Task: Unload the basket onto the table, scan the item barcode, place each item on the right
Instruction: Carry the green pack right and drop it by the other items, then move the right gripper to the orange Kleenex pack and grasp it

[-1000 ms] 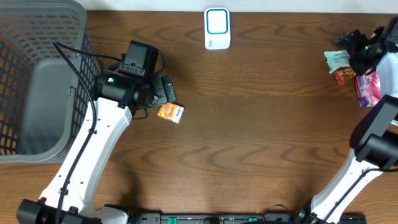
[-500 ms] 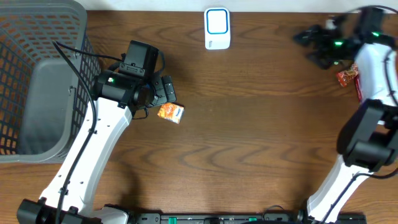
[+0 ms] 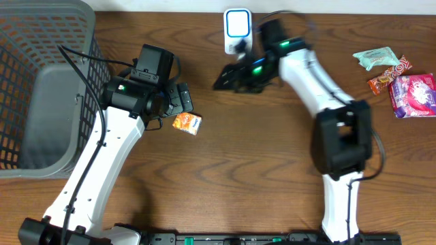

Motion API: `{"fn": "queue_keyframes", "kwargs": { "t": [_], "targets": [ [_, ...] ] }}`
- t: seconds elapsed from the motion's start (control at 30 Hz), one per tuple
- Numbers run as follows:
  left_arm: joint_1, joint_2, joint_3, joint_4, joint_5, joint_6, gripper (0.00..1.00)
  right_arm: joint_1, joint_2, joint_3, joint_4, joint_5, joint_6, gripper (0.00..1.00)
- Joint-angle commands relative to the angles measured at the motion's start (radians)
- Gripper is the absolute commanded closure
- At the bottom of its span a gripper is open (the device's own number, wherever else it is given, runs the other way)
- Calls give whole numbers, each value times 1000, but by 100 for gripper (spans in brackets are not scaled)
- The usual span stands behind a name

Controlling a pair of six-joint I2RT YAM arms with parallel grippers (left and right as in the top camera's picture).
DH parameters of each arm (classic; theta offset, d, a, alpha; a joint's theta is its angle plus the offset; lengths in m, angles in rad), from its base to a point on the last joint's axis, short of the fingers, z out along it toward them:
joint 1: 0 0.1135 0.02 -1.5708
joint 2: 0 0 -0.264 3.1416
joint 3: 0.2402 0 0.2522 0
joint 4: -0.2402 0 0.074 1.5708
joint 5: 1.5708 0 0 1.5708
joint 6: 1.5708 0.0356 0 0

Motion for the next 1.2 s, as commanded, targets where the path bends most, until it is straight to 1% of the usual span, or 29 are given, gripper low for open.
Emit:
{"fn": "queue_keyframes", "kwargs": {
  "t": [0.0, 0.07, 0.13, 0.23, 0.27, 0.37, 0.43, 0.53, 0.63, 0.73, 0.8, 0.87, 0.97, 1.03, 1.1, 1.13, 1.17],
  "targets": [
    [3, 4, 9, -4, -9, 10, 2, 69, 51, -9, 45, -9, 3, 15],
    [3, 4, 9, -4, -9, 10, 2, 100, 72, -9, 79, -9, 28, 16],
    [3, 4, 9, -4, -9, 10, 2, 119, 96, -9, 109, -9, 63, 20],
    [3, 4, 9, -4, -9, 10, 2, 138, 133, -9, 146, -10, 113, 34],
    [3, 4, 9, -4, -9, 10, 2, 142, 144, -9, 151, -10, 120, 37],
    [3, 4, 9, -4, -9, 10, 2, 156, 182, -9, 153, -13, 119, 36],
    [3, 4, 9, -4, -9, 10, 2, 164, 204, -9, 153, -34, 118, 40],
    [3, 5, 9, -4, -9, 10, 2, 179, 235, -9, 154, -56, 116, 41],
    [3, 4, 9, -4, -9, 10, 2, 197, 257, -9, 153, -55, 74, 40],
    [3, 4, 9, -4, -9, 10, 2, 210, 261, -9, 153, -45, 28, 37],
    [3, 5, 9, -4, -9, 10, 2, 218, 261, -9, 149, -5, 22, 38],
    [3, 4, 9, -4, -9, 10, 2, 227, 261, -9, 140, 61, 6, 43],
    [3, 4, 9, -4, -9, 10, 2, 235, 261, -9, 108, 169, 1, 56],
    [3, 4, 9, -4, -9, 10, 2, 238, 261, -9, 85, 194, -22, 65],
    [3, 4, 9, -4, -9, 10, 2, 237, 261, -9, 64, 194, -30, 80],
    [3, 4, 9, -4, -9, 10, 2, 237, 261, -9, 59, 194, -29, 91],
    [3, 4, 9, -4, -9, 10, 2, 237, 261, -9, 55, 193, -29, 99]
  ]
}}
